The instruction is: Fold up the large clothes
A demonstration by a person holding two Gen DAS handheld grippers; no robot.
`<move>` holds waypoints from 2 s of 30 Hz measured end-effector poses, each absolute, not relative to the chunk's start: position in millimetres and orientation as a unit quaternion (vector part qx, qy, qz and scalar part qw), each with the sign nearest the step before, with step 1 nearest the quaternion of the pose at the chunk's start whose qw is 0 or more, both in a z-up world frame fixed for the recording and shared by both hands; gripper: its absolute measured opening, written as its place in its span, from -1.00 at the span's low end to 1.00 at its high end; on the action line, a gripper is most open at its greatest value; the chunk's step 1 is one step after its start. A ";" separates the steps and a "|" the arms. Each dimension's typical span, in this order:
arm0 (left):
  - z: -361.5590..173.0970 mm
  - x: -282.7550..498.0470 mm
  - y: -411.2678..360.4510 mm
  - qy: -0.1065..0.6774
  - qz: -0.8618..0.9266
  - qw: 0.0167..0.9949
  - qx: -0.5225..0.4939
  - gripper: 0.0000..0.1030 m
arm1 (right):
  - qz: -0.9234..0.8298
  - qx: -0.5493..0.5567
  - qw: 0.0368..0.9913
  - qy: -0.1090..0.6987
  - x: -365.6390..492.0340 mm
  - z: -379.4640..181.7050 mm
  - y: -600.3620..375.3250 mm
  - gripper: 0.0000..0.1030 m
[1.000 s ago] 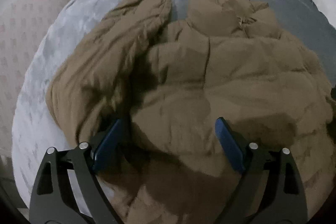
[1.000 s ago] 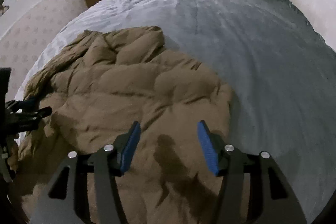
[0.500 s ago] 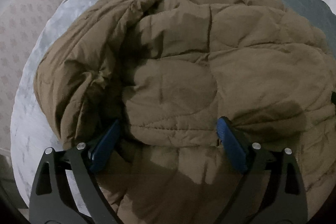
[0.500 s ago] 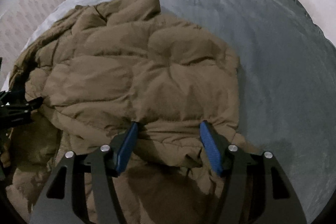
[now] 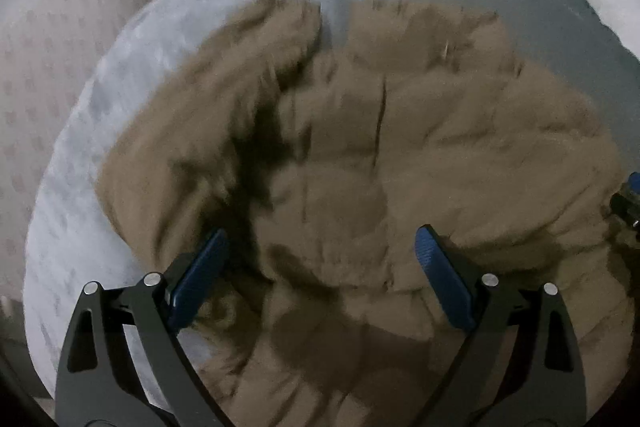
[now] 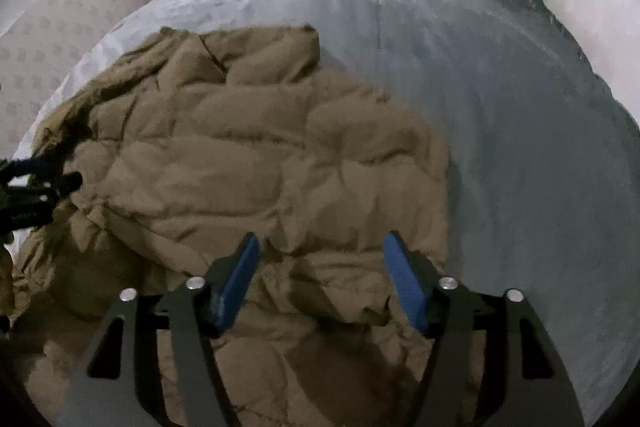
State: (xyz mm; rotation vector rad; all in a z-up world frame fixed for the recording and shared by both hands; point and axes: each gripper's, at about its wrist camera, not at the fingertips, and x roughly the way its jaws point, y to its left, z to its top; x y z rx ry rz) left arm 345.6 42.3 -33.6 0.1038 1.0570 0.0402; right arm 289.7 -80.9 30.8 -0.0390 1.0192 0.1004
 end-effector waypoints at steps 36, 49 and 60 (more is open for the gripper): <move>9.0 369.7 124.8 0.471 -0.020 0.882 0.002 -0.73 | 0.037 0.002 0.856 0.516 290.3 6.8 -98.4 0.31; -25.0 290.1 111.5 0.490 -0.142 0.852 0.119 -0.74 | 0.043 -0.010 0.856 0.516 285.8 11.1 -87.0 0.31; -6.7 302.8 129.1 0.479 -0.064 0.873 0.064 0.62 | 0.063 -0.040 0.869 0.489 301.4 30.9 -60.2 0.34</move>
